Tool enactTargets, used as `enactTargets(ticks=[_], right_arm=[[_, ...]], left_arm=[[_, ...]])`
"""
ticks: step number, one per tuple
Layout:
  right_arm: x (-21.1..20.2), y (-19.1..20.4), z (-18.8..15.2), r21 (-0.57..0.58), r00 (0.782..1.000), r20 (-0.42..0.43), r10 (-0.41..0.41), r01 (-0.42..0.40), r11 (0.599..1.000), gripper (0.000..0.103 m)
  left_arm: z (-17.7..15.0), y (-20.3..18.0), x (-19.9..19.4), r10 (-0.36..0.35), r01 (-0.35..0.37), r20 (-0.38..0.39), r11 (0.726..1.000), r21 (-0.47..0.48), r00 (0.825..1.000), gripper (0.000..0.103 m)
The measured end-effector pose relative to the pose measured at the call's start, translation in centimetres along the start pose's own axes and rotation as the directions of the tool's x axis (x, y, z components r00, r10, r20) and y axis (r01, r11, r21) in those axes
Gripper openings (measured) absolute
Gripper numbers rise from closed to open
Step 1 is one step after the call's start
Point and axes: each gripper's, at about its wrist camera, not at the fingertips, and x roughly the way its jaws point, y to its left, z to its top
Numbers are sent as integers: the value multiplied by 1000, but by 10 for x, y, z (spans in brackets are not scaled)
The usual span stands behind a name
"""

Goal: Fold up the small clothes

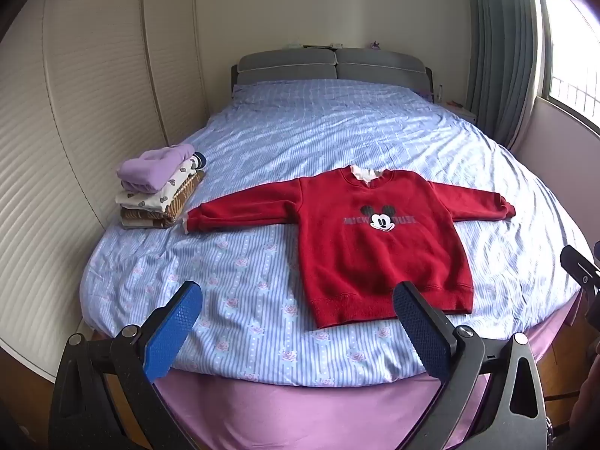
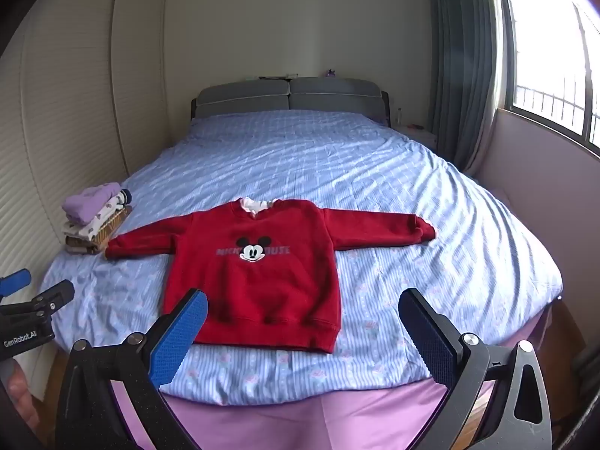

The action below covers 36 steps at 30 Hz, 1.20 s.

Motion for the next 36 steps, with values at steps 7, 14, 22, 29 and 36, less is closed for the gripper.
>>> enactTargets(ticks=[7, 14, 22, 29, 36], right_arm=[[0, -3, 1, 8, 1000, -2, 3, -3, 1000, 103], [0, -6, 2, 17, 1000, -3, 5, -5, 1000, 103], [-1, -6, 4, 21, 1000, -3, 4, -4, 1000, 103], [-7, -8, 3, 27, 1000, 13, -8, 7, 1000, 103], [-8, -9, 3, 31, 1000, 15, -10, 10, 999, 103]], left_arm=[[1, -1, 1, 25, -25, 10, 1000, 12, 1000, 103], [2, 2, 0, 28, -28, 12, 1000, 9, 1000, 103], [-1, 5, -6, 22, -22, 28, 1000, 4, 999, 103], [3, 4, -9, 19, -19, 33, 1000, 2, 999, 103], [4, 4, -12, 22, -22, 37, 1000, 2, 999, 103]])
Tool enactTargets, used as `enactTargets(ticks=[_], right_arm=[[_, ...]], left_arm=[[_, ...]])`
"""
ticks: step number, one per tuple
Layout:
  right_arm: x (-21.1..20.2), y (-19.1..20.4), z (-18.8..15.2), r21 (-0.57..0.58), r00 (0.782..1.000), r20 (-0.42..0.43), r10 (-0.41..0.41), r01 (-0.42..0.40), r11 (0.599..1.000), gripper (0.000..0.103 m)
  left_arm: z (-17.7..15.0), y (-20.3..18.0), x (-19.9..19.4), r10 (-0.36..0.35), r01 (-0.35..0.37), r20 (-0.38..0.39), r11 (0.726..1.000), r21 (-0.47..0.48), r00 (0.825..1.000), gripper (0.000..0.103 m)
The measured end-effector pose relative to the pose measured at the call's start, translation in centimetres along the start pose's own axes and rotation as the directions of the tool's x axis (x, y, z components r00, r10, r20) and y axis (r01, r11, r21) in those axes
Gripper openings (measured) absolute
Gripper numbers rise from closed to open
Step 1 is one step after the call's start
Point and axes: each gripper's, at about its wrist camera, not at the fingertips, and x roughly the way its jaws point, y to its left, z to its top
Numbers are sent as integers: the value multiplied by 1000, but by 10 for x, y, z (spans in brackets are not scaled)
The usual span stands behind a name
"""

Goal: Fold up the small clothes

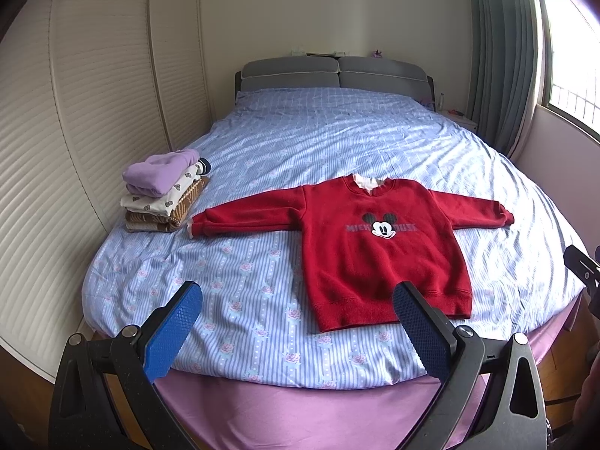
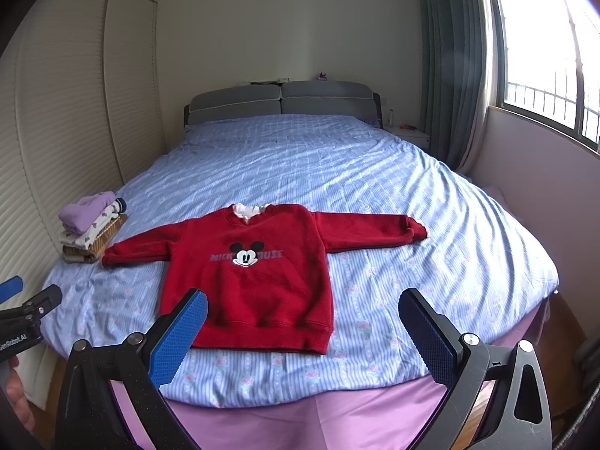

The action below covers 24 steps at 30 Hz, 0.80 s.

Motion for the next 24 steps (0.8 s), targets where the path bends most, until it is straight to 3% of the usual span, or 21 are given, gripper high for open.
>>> enactTargets(ticks=[24], right_arm=[[-1, -3, -2, -1, 1000, 0, -10, 10, 1000, 103]], left_arm=[[0, -1, -4, -6, 6, 0, 1000, 1, 1000, 103]])
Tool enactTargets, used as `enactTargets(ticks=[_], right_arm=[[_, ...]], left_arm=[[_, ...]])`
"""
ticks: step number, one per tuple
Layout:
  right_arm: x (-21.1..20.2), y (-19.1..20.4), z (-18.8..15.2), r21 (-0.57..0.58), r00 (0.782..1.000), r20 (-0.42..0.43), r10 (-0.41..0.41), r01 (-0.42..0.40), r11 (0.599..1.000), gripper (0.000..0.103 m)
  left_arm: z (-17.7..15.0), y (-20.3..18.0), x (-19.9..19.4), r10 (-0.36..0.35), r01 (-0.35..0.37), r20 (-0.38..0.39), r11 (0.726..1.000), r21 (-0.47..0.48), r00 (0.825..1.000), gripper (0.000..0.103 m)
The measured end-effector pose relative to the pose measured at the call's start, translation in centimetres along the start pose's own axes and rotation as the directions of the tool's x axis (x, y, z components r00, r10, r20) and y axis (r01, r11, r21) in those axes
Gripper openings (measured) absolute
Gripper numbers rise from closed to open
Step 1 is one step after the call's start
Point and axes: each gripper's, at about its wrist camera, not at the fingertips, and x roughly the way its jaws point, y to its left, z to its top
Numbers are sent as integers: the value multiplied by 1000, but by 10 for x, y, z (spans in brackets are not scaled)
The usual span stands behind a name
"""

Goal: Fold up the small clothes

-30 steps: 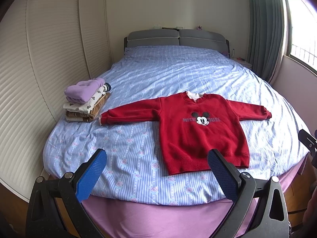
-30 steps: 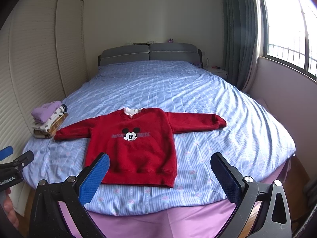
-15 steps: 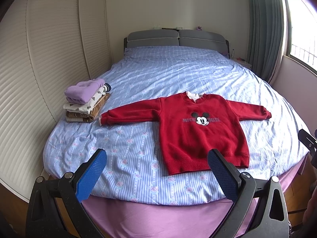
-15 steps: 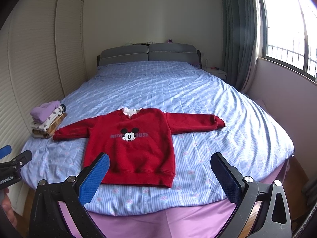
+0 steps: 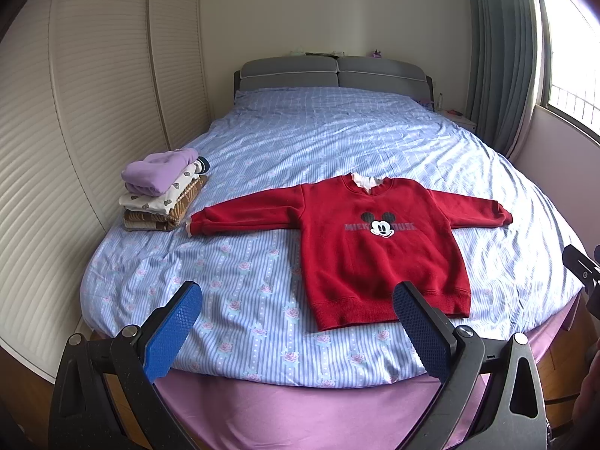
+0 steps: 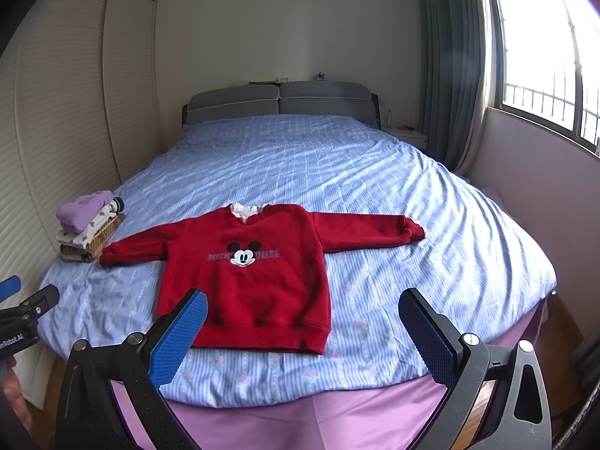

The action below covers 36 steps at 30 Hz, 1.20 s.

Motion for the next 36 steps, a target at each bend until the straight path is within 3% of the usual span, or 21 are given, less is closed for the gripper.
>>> enactTargets(ticks=[36], right_arm=[[-1, -2, 0, 4, 1000, 4, -3, 3, 1000, 103]], left_arm=[[-1, 0, -1, -4, 4, 2, 1000, -2, 1000, 103]])
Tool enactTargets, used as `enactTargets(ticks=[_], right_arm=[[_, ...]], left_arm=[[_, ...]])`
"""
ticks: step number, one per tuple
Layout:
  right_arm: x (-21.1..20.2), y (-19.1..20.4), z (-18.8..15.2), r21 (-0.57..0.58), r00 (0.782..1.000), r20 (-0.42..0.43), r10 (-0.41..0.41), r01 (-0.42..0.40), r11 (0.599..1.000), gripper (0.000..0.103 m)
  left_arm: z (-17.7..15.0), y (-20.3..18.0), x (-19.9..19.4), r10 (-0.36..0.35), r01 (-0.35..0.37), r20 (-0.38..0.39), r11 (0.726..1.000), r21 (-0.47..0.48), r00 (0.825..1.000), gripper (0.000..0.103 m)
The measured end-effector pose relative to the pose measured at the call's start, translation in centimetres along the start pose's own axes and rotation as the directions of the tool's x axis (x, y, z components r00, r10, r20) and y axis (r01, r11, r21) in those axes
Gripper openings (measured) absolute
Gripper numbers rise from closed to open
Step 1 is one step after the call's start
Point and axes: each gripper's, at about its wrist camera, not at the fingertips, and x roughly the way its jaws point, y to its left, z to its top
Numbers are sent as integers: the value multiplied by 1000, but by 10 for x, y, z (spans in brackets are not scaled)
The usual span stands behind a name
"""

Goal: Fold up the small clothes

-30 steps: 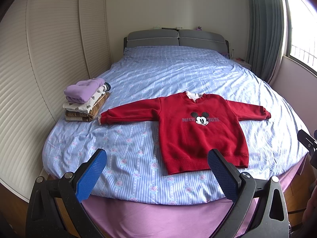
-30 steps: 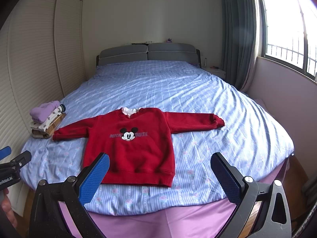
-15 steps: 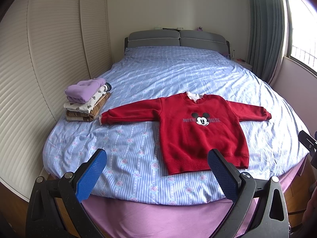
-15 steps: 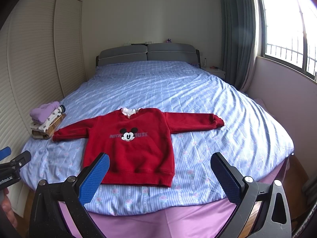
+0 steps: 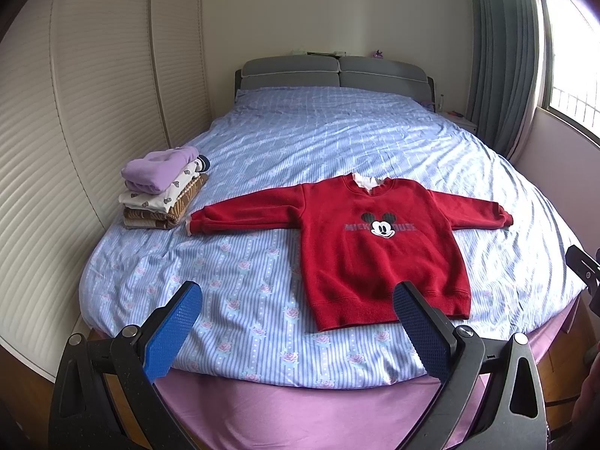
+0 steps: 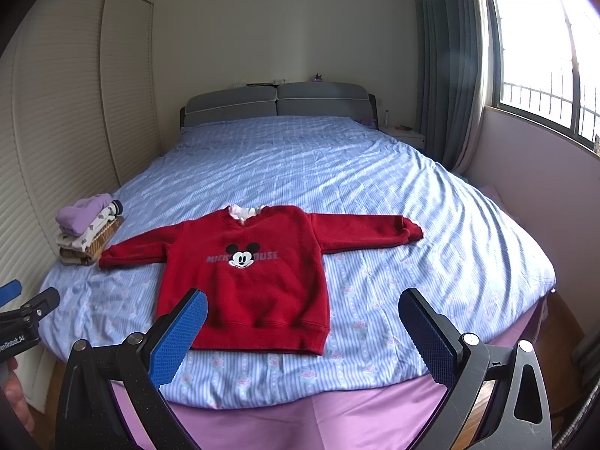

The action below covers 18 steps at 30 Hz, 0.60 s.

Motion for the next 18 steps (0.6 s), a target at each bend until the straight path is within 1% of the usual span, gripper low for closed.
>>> enactTargets(ticks=[10, 18], right_arm=[[5, 2, 1, 3, 1000, -3, -5, 5, 1000, 103], [31, 21, 12, -9, 1000, -5, -6, 6, 1000, 103]], left_arm=[[-1, 3, 3, 1, -1, -6, 1000, -20, 1000, 103], [1, 31, 36, 30, -31, -18, 997, -66, 999, 103]])
